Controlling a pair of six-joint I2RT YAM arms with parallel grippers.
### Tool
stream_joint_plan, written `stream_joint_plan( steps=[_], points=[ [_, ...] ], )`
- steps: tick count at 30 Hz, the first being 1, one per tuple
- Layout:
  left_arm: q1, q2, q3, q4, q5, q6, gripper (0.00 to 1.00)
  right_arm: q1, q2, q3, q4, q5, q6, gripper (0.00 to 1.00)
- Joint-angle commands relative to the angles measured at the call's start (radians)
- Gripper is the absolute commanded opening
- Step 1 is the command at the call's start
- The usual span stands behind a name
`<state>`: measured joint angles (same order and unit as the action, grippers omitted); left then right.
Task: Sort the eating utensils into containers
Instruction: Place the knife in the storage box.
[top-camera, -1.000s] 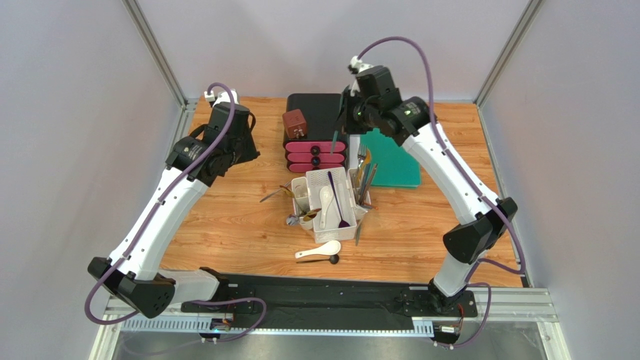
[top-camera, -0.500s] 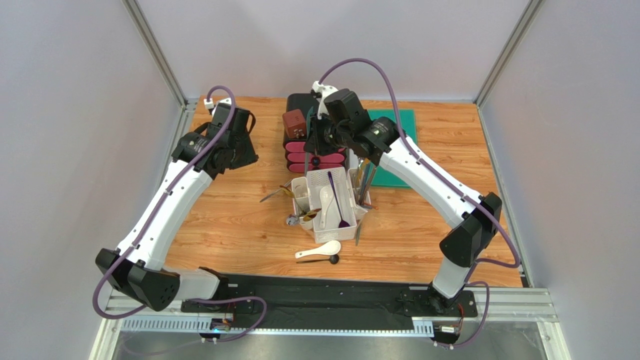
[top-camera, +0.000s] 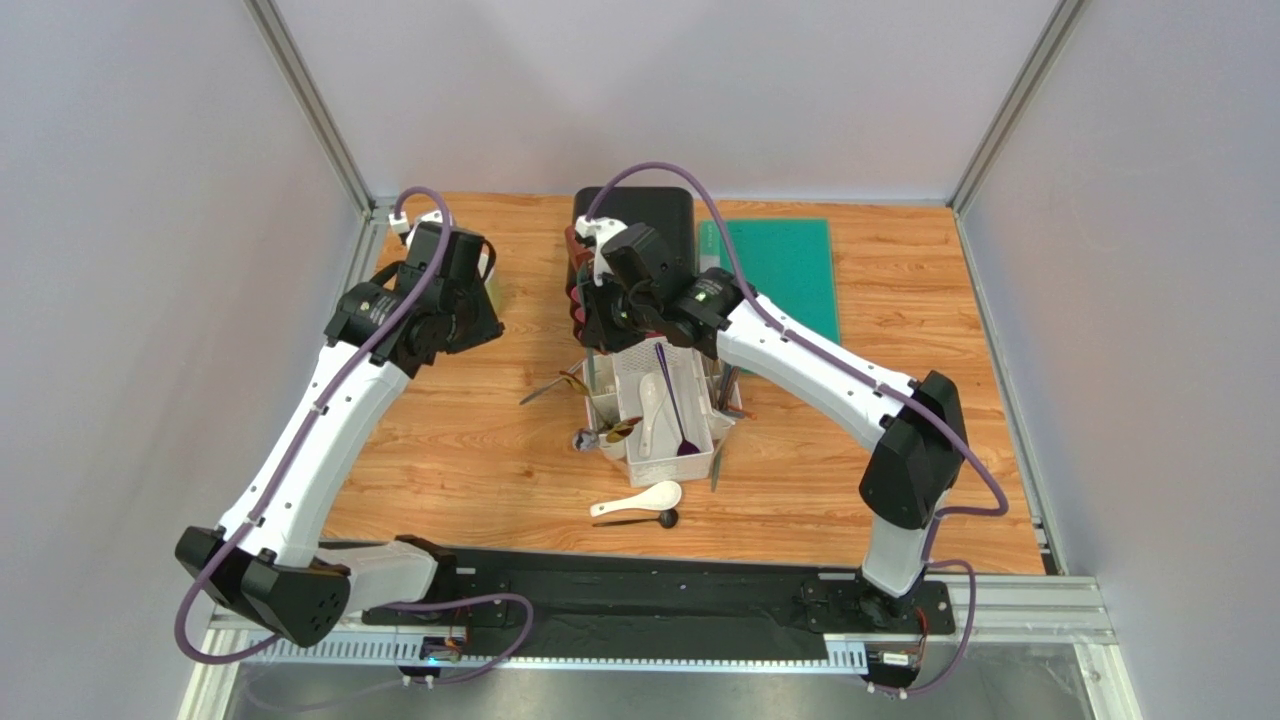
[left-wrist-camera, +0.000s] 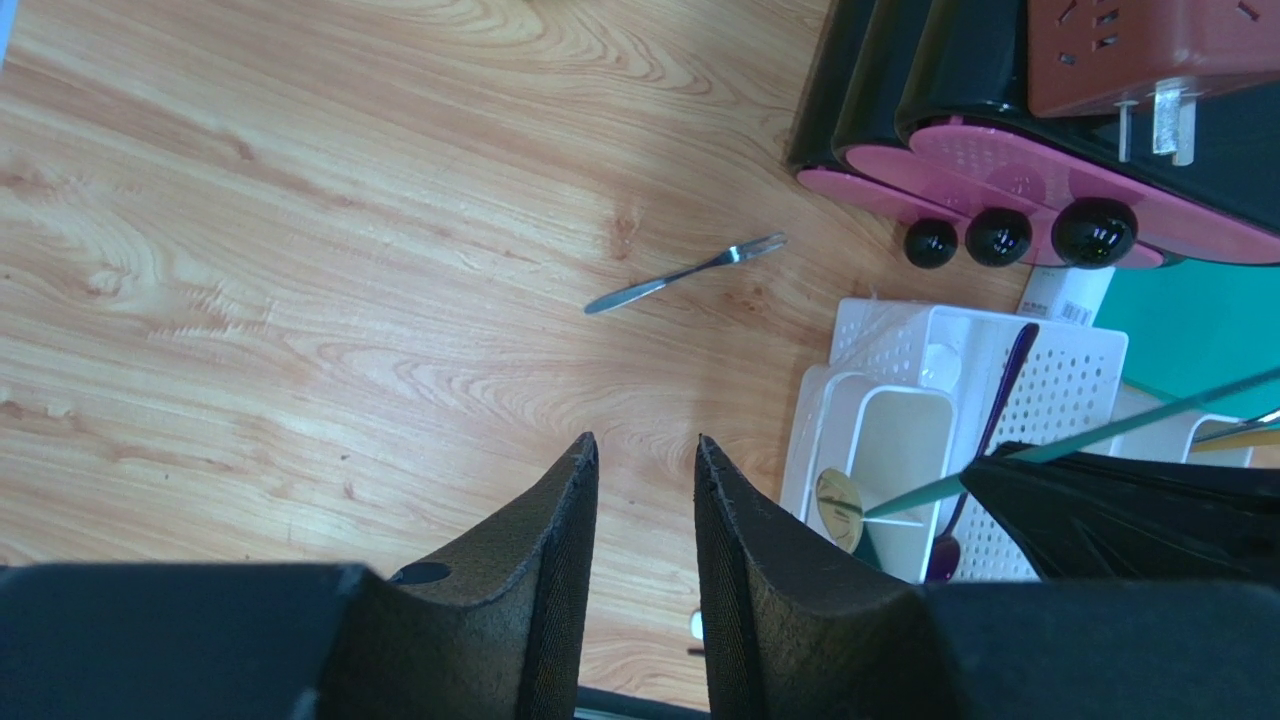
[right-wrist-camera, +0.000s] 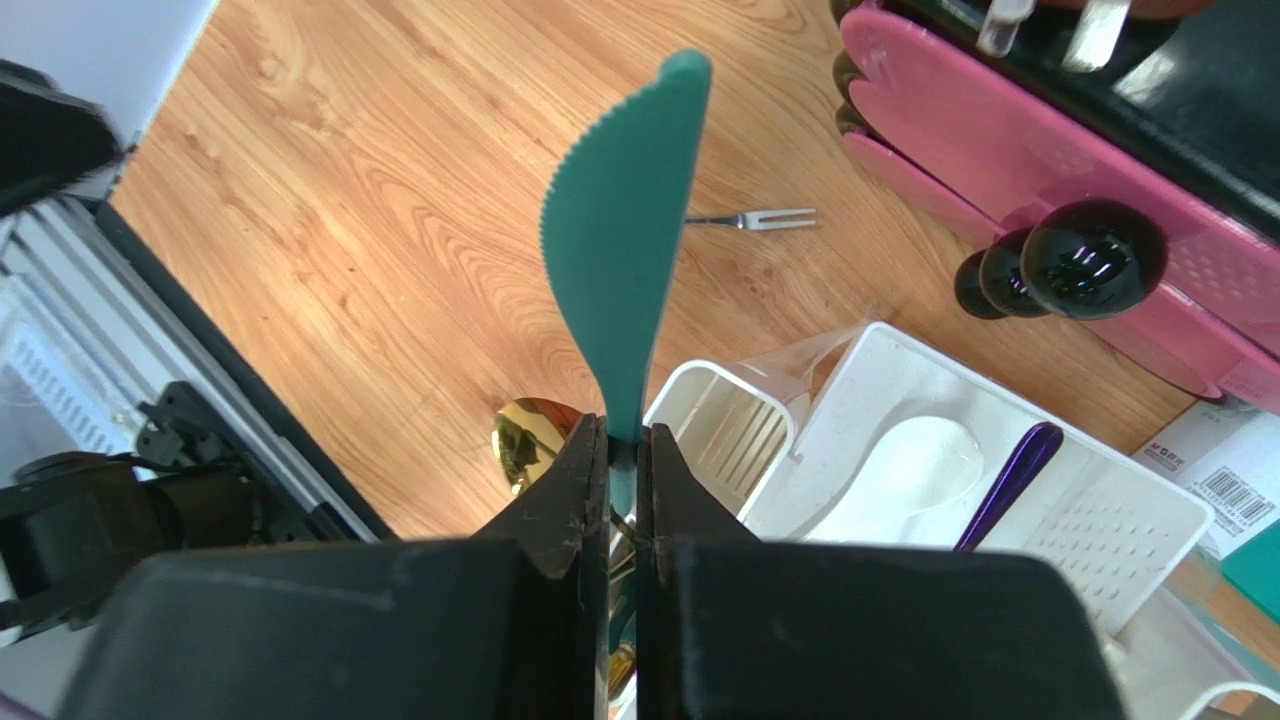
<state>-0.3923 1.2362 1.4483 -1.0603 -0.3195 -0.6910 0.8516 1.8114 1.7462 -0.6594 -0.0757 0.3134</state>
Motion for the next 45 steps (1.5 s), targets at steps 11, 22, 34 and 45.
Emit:
stream_joint_plan(
  steps=[11, 22, 34, 45],
  points=[
    [0.004, -0.067, -0.037, -0.012, 0.017, -0.013, 0.36, 0.023, 0.008, -0.125, 0.145, 0.163, -0.082, 0.0],
    [0.004, -0.035, -0.065, 0.003, 0.04, 0.01, 0.38, 0.055, 0.019, -0.215, 0.168, 0.175, -0.091, 0.05],
    [0.017, -0.009, -0.192, 0.152, 0.137, 0.119, 0.62, 0.058, -0.049, -0.168, 0.129, 0.247, -0.08, 0.56],
    [0.063, 0.268, -0.054, 0.122, 0.253, 0.297, 0.61, 0.009, -0.197, 0.03, 0.029, 0.286, -0.07, 0.63]
  ],
)
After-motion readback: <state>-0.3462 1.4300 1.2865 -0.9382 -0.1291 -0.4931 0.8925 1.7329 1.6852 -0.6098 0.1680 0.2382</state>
